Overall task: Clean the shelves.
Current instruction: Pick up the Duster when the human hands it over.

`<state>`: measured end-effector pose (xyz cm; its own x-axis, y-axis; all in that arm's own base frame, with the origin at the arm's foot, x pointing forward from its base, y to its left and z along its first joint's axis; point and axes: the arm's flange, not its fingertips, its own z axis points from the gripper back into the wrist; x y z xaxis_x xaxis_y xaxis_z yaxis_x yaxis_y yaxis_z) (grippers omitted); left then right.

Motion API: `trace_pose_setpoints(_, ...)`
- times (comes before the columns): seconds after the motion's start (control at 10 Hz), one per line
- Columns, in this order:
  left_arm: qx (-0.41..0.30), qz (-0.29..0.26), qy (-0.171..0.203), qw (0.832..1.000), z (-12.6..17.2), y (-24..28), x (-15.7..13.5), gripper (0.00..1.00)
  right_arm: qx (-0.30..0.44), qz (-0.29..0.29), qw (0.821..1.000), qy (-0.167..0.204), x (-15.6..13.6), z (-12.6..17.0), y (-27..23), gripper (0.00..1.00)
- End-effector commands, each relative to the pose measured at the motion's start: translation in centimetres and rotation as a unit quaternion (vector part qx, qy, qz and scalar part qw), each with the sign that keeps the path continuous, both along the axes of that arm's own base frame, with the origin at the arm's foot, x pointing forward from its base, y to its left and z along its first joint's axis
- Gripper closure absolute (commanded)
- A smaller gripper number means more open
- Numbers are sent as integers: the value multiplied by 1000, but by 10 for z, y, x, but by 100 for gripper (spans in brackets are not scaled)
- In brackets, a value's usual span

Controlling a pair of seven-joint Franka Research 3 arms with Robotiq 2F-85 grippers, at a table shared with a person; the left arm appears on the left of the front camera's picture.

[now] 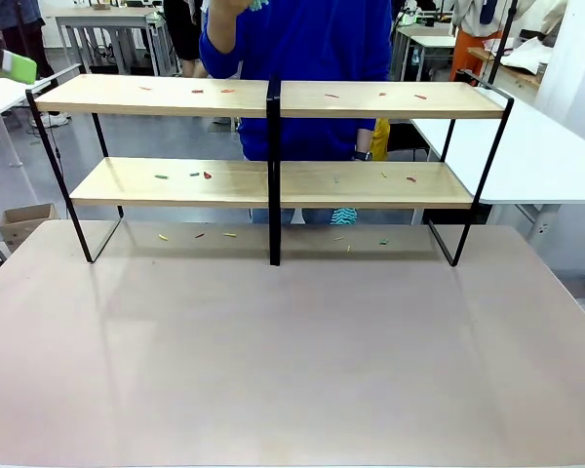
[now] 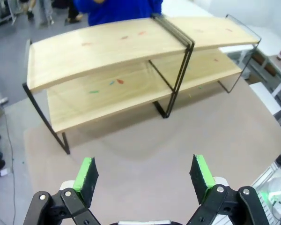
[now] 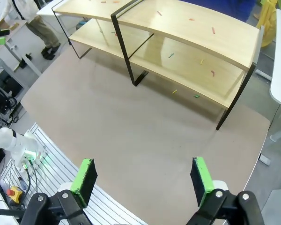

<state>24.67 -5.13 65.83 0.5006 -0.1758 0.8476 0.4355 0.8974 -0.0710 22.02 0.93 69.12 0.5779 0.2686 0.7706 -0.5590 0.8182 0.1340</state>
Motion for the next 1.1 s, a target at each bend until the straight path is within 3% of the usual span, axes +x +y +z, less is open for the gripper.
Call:
trace_pose_setpoints(0.0, 14, 26, 12, 999, -19, -8, -10, 0, 6, 15, 1000, -12, 7, -4, -4, 0)
trace_pose_setpoints(0.4, 33, 27, 14, 999, -20, -15, -4, 0, 3, 19, 1000, -10, 10, -7, -4, 0)
trace_pose_setpoints(1.0, 16, 44, -27, 999, -13, -20, -4, 0, 0, 22, 1000, -11, 11, -11, -8, 0)
